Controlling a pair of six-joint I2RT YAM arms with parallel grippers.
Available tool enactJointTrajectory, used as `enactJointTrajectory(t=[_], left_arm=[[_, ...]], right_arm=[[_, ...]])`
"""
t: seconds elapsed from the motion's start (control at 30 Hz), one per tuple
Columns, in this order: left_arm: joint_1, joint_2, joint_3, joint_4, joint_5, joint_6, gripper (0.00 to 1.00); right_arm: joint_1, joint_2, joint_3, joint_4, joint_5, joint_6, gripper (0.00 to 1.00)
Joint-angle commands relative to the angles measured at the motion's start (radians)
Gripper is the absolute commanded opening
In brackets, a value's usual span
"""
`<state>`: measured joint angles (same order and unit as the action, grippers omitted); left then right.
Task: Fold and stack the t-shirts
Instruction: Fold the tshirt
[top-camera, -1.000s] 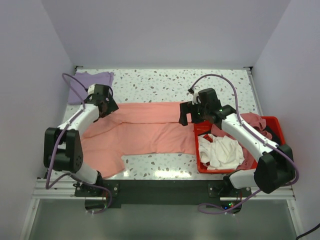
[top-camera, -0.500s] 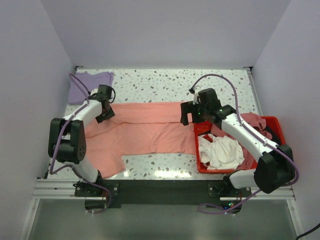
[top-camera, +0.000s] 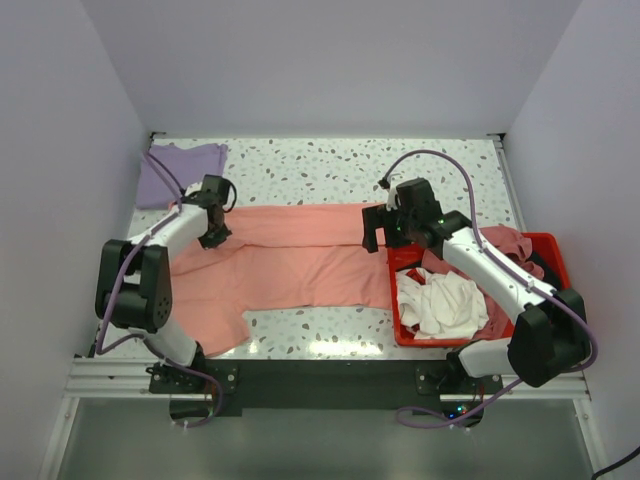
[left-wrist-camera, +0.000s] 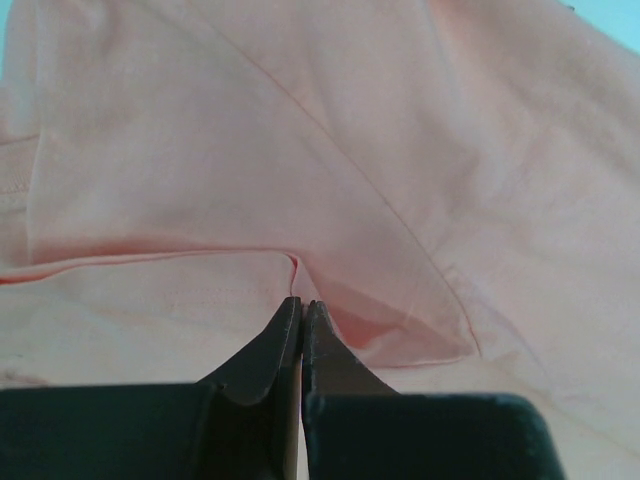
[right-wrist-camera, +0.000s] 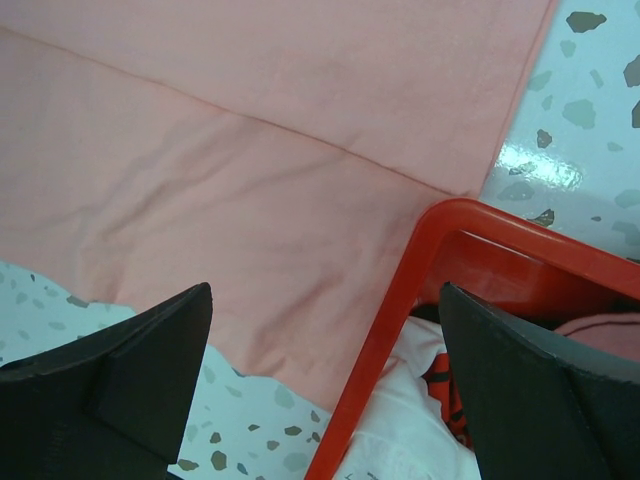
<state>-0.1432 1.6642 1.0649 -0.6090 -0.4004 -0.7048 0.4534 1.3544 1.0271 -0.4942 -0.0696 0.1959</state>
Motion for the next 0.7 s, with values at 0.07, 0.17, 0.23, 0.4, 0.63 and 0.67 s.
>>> enactJointTrajectory(t=[0.07, 0.17, 0.23, 0.4, 0.63, 0.67], left_arm=[[-0.028, -0.086, -0.039, -0.037, -0.041, -0.062, 0.0], [-0.045, -0.125, -0.063, -0.047, -0.038, -0.1, 0.0], [-0.053, -0.158, -0.089, -0.048, -0.032, -0.128, 0.0], [-0.075, -0.211, -0.144, -0.061, -0.034, -0.191, 0.0], [-0.099, -0.236, -0.197, -0.087, -0.044, -0.26, 0.0], [-0.105, -0.239, -0.204, -0.089, -0.051, -0.266, 0.0]], right_arm=[[0.002, -0.041, -0.002, 0.003, 0.014, -0.018, 0.99], [0.001, -0.037, -0.004, 0.006, 0.014, -0.016, 0.99], [0.002, -0.032, -0.004, 0.008, 0.013, -0.019, 0.99], [0.002, -0.024, -0.005, 0.011, 0.001, -0.016, 0.99], [0.002, -0.008, -0.013, 0.023, -0.006, -0.016, 0.99], [0.002, -0.005, -0.013, 0.025, -0.007, -0.018, 0.99]])
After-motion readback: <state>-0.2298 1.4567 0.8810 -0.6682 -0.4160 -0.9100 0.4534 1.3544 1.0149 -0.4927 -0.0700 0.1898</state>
